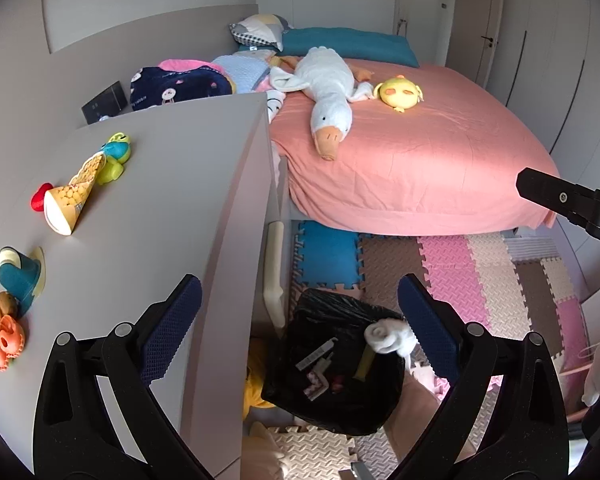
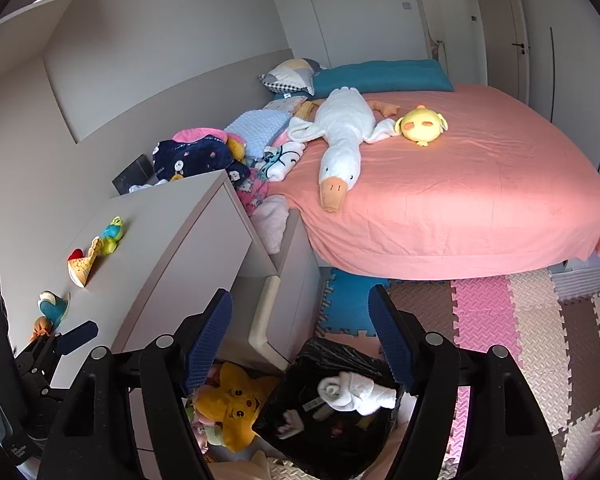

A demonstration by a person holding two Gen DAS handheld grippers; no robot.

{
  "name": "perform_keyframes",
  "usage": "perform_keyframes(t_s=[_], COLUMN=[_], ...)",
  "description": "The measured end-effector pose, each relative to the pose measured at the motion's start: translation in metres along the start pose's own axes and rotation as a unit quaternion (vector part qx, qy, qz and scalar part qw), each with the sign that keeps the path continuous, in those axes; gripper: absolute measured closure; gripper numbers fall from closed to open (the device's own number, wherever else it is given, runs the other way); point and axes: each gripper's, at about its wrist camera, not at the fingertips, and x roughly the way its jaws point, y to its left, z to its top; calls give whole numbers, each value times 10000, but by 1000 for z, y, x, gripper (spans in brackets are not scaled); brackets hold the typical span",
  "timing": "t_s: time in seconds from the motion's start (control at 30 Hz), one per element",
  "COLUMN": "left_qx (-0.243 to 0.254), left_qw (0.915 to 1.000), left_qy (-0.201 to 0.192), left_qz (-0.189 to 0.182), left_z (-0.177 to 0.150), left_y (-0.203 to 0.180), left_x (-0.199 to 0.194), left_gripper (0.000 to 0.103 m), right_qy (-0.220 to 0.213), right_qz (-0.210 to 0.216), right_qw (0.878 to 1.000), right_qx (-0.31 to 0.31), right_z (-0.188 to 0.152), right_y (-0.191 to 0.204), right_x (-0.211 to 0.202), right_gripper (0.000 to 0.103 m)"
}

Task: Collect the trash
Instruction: 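Open both grippers over the black bin to drop cylinder and towel, then return to the desk and grasp the orange rubber mold with the left gripper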

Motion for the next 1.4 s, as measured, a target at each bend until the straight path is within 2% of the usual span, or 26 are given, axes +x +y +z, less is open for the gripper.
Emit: perform_keyframes(t_s=[0.37, 0.67, 1.07, 1.4], left_qx=[-114, -504, -1022, -1431], left_qw=[9997, 9978, 9914, 9817], left_qy=[58, 45, -36, -120], left_qz=[185, 433, 821, 1249], left_z=[-8, -15, -24, -38], left_y=[20, 64, 123, 175], left_x=[-3, -12, -30, -47], left_gripper=[8, 8, 8, 8], right_qy=[183, 344, 546, 626], right_qz=[208, 514, 890, 1101], right_qw=[9995, 9970, 9903, 9852], right_qx=[-150, -462, -918, -1159], right_z=[-5, -10, -17, -21], right_y=[22, 63, 125, 160], right_x=[13, 24, 40, 48], right_gripper=[32, 32, 32, 32])
